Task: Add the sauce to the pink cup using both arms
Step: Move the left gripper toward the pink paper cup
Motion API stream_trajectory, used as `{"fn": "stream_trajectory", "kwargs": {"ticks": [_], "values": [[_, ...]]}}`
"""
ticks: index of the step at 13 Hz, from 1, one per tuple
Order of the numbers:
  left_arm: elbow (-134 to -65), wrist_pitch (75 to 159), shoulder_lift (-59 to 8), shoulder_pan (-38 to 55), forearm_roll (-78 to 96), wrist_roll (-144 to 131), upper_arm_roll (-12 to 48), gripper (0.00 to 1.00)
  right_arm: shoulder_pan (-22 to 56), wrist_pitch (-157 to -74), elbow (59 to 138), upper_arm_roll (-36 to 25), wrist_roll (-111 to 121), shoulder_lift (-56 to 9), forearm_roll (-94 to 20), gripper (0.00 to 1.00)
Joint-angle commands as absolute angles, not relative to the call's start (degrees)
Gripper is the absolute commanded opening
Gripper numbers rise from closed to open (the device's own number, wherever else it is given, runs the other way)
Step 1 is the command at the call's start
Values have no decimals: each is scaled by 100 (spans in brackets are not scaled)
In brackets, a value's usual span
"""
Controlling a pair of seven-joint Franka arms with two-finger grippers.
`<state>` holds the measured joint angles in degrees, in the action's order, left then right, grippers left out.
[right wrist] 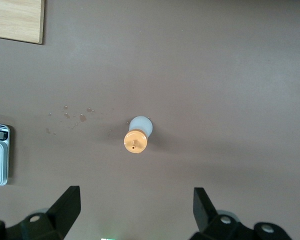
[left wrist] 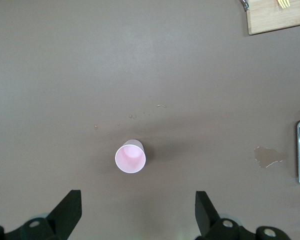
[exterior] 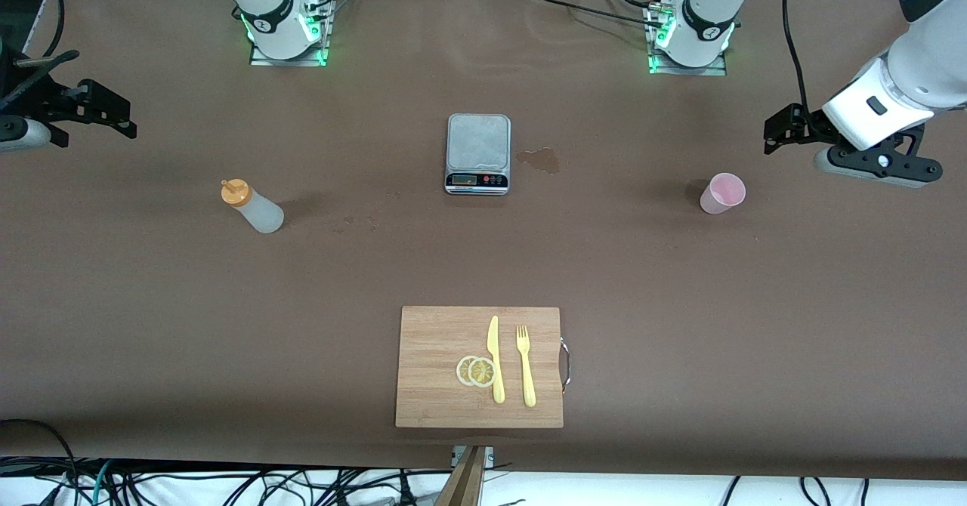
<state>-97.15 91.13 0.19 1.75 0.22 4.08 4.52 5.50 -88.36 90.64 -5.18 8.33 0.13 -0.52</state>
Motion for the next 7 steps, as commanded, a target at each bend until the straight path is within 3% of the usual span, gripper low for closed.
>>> {"fn": "stream_trajectory", "kwargs": {"ticks": [1, 7], "values": [[-9615, 8991, 18, 167, -26, 395, 466, 100, 545, -8772, 9009, -518, 923, 9, -88, 100], [-9606, 8991, -9, 150, -26, 387, 466, 100, 589, -8525, 9009, -501, 1054, 53, -62, 100]]}}
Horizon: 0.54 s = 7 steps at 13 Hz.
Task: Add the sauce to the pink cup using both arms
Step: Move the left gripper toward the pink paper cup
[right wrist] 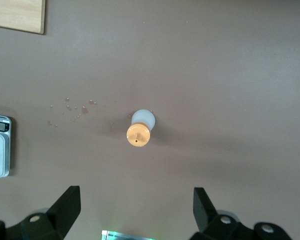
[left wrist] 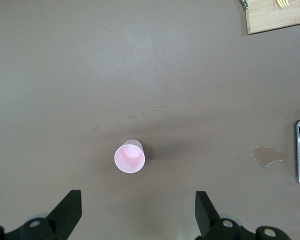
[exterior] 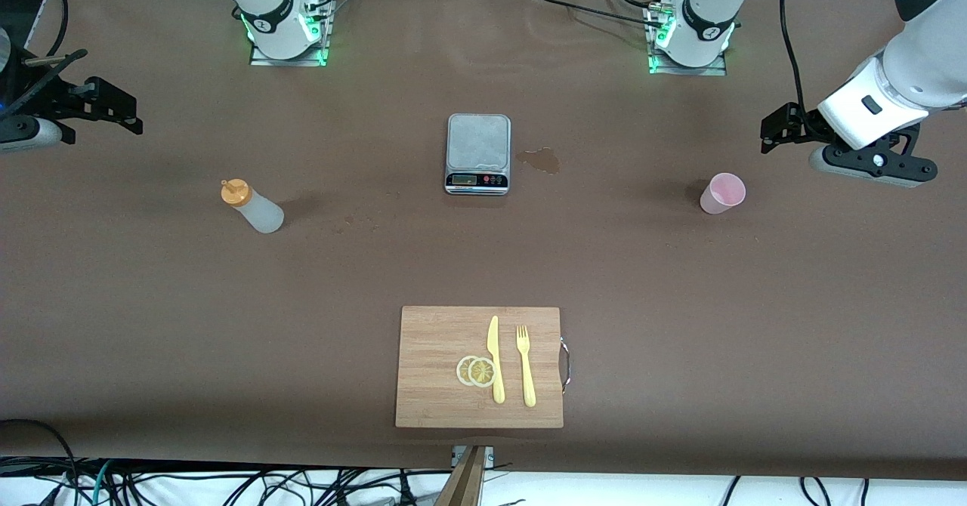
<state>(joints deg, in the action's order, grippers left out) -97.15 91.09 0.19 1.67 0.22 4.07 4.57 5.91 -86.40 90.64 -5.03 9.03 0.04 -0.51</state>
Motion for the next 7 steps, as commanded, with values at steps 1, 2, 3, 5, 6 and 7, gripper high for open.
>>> {"fn": "stream_trajectory", "kwargs": {"ticks": [1, 2, 3, 5, 6, 7], "values": [[-9606, 8991, -9, 158, -26, 369, 466, 100, 589, -8517, 9009, -510, 1272, 61, -53, 100], [-9606, 8991, -9, 150, -18, 369, 466, 100, 589, -8517, 9009, -510, 1422, 70, -61, 100], [-9606, 8991, -26, 141, -18, 369, 466, 100, 589, -8517, 9009, -518, 1450, 79, -70, 100], [-9615, 8948, -44, 123, -9, 352, 466, 100, 589, -8490, 9009, -519, 1442, 88, -62, 100], [-9615, 8947, -53, 114, -9, 352, 457, 100, 589, -8412, 9009, -519, 1424, 97, -53, 100], [-9615, 8947, -53, 114, -9, 343, 457, 100, 589, -8394, 9009, -519, 1415, 97, -44, 100]]}}
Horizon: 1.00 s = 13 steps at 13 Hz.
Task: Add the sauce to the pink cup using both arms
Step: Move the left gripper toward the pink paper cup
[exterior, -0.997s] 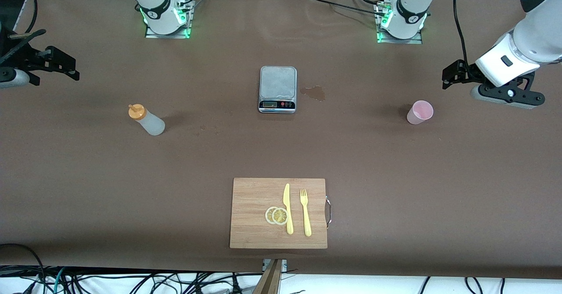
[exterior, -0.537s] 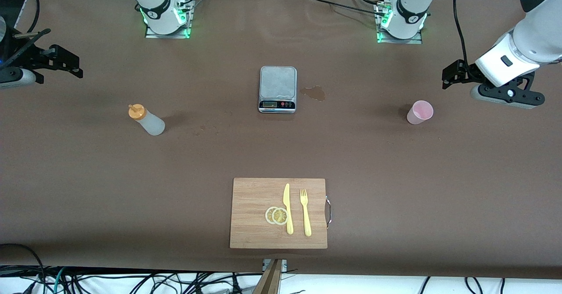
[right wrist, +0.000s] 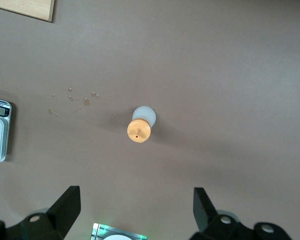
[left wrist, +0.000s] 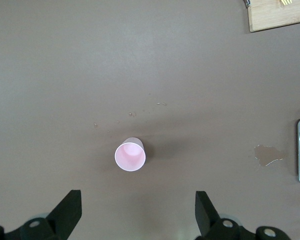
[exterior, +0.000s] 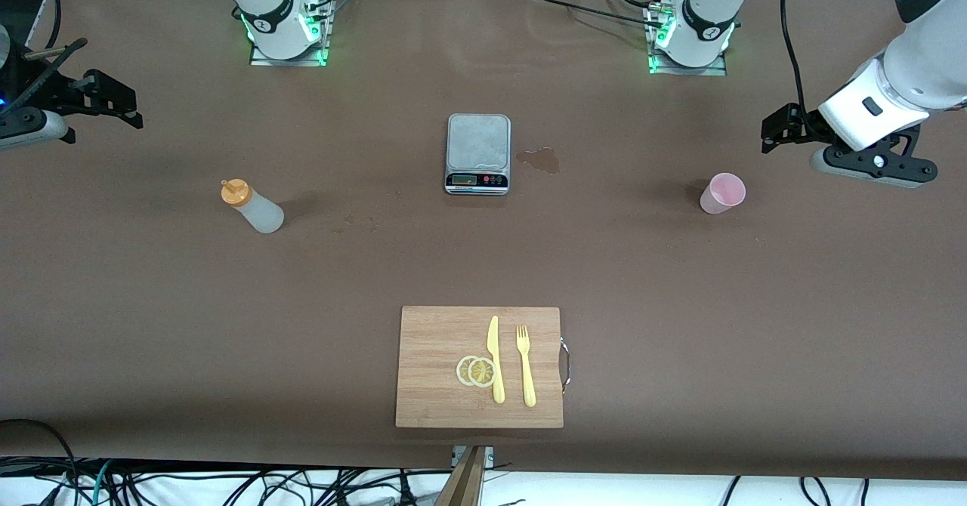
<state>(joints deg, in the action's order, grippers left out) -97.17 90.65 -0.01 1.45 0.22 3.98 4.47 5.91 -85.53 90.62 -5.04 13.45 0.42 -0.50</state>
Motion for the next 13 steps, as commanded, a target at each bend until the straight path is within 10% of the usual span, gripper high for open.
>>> {"fn": "stream_trajectory", "kwargs": {"ticks": [1, 13], "values": [[-9633, 8939, -44, 114, -9, 343, 457, 100, 589, -8385, 9009, -519, 1415, 88, -27, 100], [-10728, 9427, -457, -95, -1116, 439, 756, 100, 588, -8481, 8956, -501, 1188, 27, 79, 100]]}}
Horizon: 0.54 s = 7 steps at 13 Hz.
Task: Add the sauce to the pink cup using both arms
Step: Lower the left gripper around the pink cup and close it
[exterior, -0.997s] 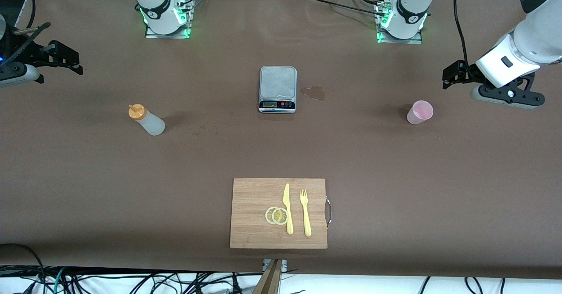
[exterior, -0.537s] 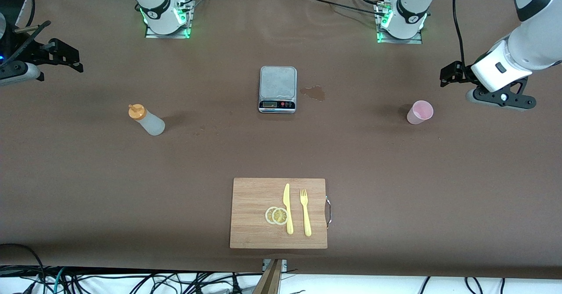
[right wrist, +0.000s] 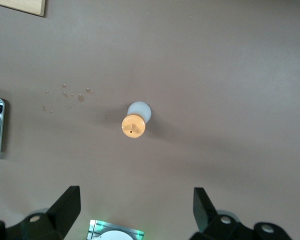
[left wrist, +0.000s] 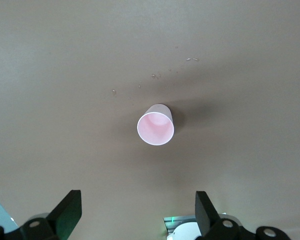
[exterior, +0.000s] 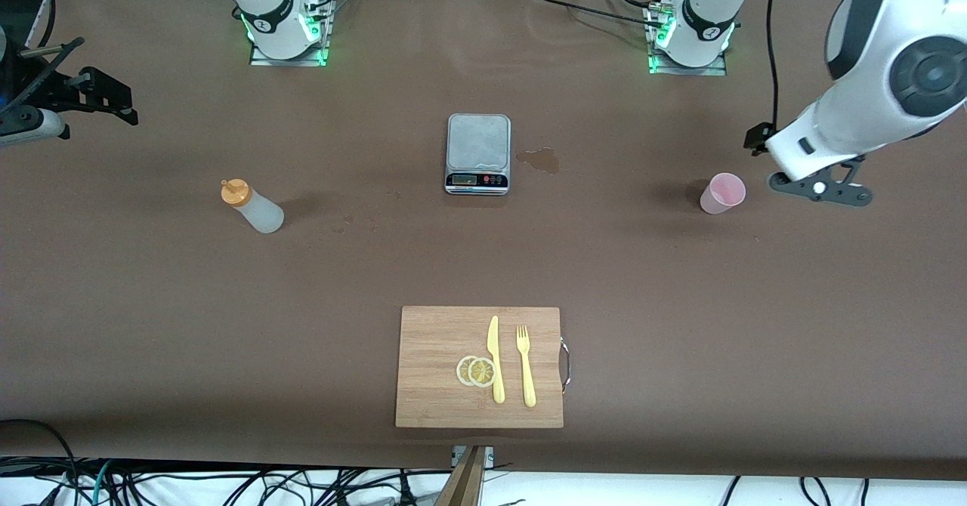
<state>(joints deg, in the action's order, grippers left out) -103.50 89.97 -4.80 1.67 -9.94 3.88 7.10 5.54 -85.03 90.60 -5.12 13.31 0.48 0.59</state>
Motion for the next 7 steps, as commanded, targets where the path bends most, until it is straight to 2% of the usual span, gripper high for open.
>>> {"fn": "stream_trajectory", "kwargs": {"ticks": [1, 3, 7], "values": [[-11227, 9883, -448, -149, -1125, 439, 756, 100, 598, -8473, 8947, -484, 1021, -35, 53, 100], [-12265, 11200, -370, -683, -1108, 971, 765, 100, 624, -8481, 8904, -396, 993, -35, 53, 100], [-13129, 12503, -483, -923, -861, 1503, 765, 100, 650, -8481, 8868, -387, 1002, -35, 79, 100]]}}
